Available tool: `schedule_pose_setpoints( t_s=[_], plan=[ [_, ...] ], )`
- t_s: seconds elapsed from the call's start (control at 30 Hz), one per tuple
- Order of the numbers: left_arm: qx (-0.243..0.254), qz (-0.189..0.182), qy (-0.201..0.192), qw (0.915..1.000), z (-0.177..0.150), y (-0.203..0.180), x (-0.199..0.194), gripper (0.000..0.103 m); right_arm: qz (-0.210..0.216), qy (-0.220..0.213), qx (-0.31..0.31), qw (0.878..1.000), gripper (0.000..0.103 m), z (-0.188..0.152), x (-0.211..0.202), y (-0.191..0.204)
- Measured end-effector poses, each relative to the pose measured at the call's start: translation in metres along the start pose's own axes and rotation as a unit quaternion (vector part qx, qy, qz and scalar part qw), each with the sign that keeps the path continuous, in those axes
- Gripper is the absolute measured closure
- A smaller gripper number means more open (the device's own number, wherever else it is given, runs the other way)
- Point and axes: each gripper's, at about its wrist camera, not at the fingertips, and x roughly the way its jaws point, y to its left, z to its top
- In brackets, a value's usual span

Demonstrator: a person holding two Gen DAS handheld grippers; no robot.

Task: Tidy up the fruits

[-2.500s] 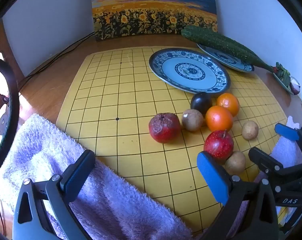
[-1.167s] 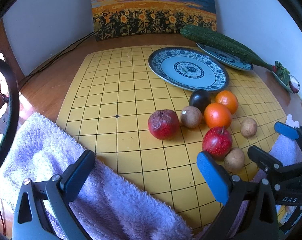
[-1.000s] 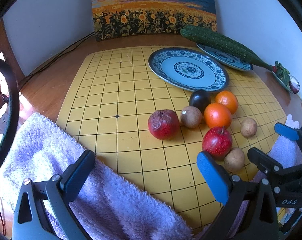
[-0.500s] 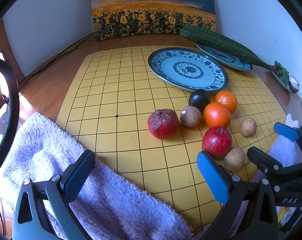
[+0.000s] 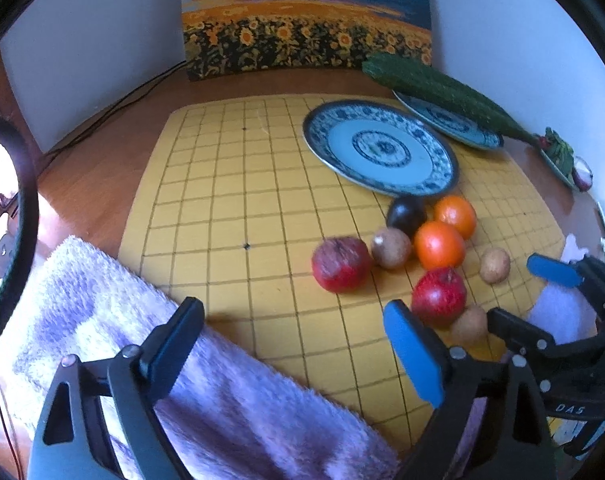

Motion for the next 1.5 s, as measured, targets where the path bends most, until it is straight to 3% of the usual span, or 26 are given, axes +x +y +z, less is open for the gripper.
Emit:
schedule_pose_setpoints(
  t_s=[0.3, 0.47, 0.6, 0.8, 1.0, 1.37, 1.5],
  plan=[
    [0.004, -0.016, -0.016, 0.9997, 0.01, -0.011, 0.0, 0.018, 0.014, -0.001, -0.019, 1.0, 0.043, 0.009, 0.003, 0.004],
    [-0.002, -0.017, -0.007, 0.9998, 0.008, -0.014, 0.005, 0.033, 0.021, -0.018, -0.023, 0.999, 0.053, 0.011, 0.004, 0.005],
    [-0.007, -0.025, -0.007, 0.9996, 0.006, -0.013, 0.006, 0.034, 0.026, -0.026, -0.011, 0.999, 0.063, 0.014, 0.005, 0.003],
    [0.003, -0.027, -0.013, 0.9996, 0.008, -0.018, 0.008, 0.034, 0.025, -0.033, -0.009, 0.999, 0.067, 0.013, 0.005, 0.003],
    [0.002, -0.023, -0.015, 0.9996, 0.009, -0.018, 0.01, 0.041, 0.031, -0.034, 0.0, 0.999, 0.074, 0.012, 0.004, -0.002],
    [0.001, -0.037, -0.014, 0.9992, 0.008, -0.017, 0.008, 0.07, 0.042, -0.034, 0.016, 0.998, 0.074, 0.013, 0.003, -0.005],
    [0.004, -0.039, -0.016, 0.9991, 0.006, -0.019, 0.003, 0.07, 0.049, -0.03, 0.028, 0.998, 0.074, 0.011, 0.001, -0.008]
  ],
)
